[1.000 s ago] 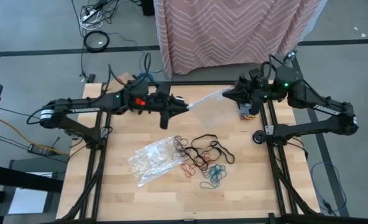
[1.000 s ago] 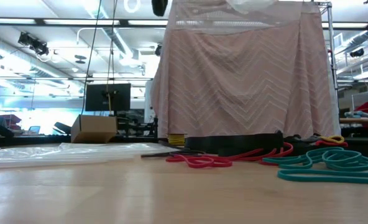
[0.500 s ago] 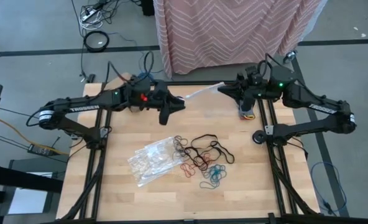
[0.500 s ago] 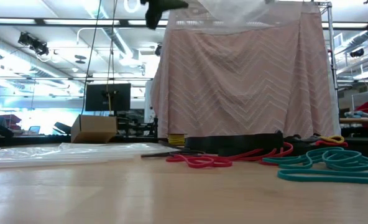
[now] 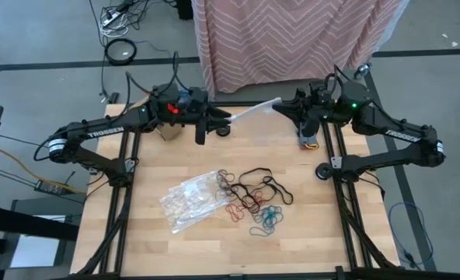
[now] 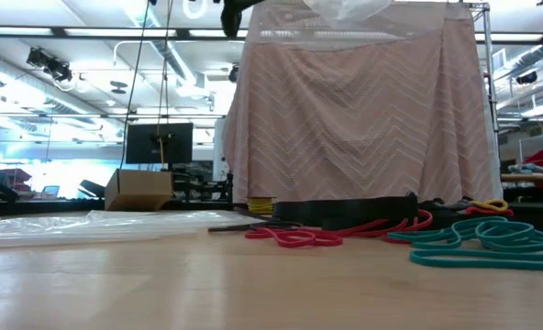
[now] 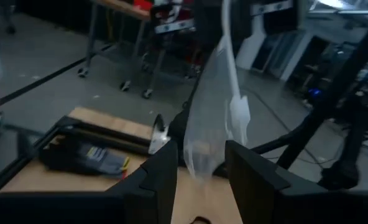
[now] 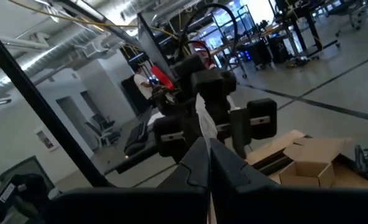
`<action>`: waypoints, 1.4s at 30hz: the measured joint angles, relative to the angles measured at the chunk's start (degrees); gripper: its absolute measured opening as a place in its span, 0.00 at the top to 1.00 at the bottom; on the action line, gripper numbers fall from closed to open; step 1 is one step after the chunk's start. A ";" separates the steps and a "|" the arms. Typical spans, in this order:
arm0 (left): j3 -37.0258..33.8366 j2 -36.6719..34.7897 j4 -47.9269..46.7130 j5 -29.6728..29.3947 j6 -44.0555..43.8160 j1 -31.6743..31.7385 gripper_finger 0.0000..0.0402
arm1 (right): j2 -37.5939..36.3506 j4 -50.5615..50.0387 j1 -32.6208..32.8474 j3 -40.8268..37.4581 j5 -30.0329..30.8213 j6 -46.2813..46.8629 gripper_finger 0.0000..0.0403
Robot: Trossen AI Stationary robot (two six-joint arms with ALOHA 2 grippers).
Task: Sort rubber bands
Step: Open the transparent zip bag
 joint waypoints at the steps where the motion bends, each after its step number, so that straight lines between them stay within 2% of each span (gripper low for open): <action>1: 0.00 0.00 0.21 0.35 -0.45 0.00 0.64 | 0.00 -0.07 -0.01 0.00 0.03 -0.02 1.00; 10: 0.02 1.16 1.06 4.53 -2.60 -0.34 0.64 | 0.00 -0.08 -0.64 0.00 0.03 -0.04 1.00; 21: 0.00 1.26 -4.42 2.35 -0.93 -0.26 0.64 | 0.00 0.23 -0.75 0.00 -0.16 -0.05 1.00; 29: 0.00 2.54 -0.23 2.98 -1.25 -0.53 0.64 | 0.00 0.36 -0.77 0.00 -0.21 -0.07 1.00; 38: 0.00 6.17 9.14 4.30 -4.96 -1.03 0.64 | 0.00 0.75 -0.92 0.00 -0.25 -0.11 1.00; 42: 0.00 6.88 10.84 3.23 -5.39 -1.09 0.66 | -0.02 0.81 -1.21 0.00 -0.46 -0.11 1.00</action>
